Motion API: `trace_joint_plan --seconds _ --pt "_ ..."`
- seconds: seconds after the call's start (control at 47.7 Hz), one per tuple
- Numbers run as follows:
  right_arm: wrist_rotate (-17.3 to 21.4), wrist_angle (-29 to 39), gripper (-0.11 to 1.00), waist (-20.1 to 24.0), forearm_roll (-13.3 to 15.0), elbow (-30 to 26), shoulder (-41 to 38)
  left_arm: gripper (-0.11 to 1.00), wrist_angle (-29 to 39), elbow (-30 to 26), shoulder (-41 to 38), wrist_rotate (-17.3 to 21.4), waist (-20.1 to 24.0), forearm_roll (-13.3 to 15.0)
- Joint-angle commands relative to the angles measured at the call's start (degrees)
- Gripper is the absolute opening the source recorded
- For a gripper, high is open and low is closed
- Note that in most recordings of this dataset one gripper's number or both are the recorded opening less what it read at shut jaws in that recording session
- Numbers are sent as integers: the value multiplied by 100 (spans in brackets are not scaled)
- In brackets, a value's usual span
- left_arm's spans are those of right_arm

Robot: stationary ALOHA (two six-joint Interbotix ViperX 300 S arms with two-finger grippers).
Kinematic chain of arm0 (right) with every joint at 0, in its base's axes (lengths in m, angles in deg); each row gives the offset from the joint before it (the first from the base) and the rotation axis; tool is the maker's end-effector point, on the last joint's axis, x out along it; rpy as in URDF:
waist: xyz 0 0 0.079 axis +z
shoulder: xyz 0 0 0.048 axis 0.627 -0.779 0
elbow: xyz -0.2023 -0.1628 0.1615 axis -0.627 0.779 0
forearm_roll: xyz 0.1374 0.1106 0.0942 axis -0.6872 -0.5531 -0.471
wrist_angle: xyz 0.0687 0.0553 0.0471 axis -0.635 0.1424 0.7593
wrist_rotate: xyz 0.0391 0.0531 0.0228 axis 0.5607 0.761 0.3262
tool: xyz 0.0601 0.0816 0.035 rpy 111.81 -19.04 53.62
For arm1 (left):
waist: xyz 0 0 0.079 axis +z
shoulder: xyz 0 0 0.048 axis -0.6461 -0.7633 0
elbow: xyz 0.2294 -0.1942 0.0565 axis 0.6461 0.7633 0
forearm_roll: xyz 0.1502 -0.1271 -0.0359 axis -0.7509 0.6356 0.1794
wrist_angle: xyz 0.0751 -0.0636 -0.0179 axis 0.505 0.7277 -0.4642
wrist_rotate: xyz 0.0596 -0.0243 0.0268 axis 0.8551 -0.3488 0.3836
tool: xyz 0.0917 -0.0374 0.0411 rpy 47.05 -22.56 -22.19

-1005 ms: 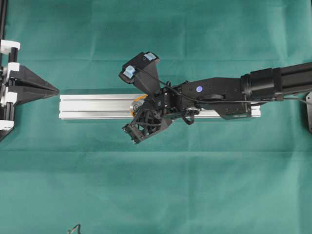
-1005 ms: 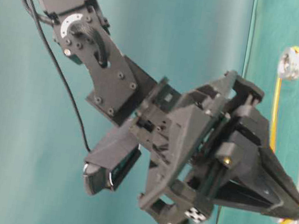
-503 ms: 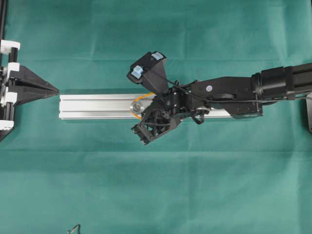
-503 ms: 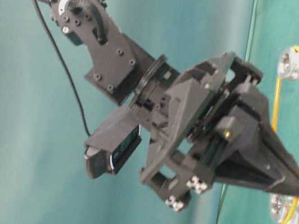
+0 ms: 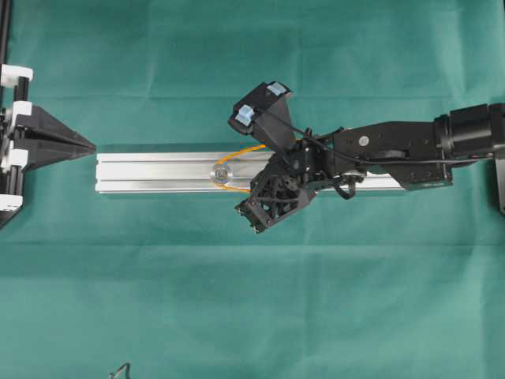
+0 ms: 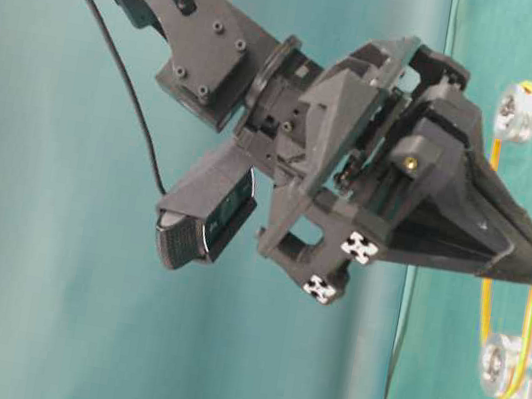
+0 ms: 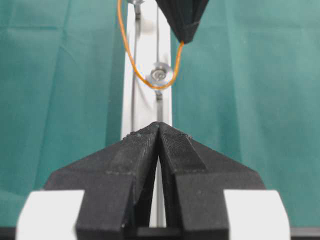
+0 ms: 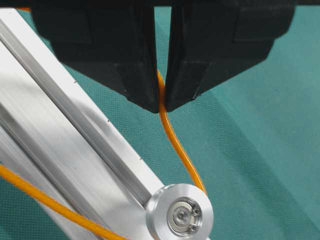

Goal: Hook the rubber onto the shaft.
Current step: 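Stretch the band left with the right gripper and hook it over the left peg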

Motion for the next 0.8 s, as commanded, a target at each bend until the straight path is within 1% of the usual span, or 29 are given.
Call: trace_joint_plan --seconds 0.0,0.251,0.712,0.754,0.775 --pt "-26 -26 7 0 18 -44 229 0 -26 -141 -53 0 -9 -9" --pt "-35 -26 7 0 18 -44 229 0 -26 -141 -53 0 -9 -9" --pt "-62 0 8 0 123 -53 255 0 -26 -141 -44 0 -9 -9" --pt "-62 0 12 0 123 -53 264 0 -26 -141 -44 9 -9 -9" --pt "-62 0 15 0 123 -53 264 0 -26 -141 -44 9 -9 -9"
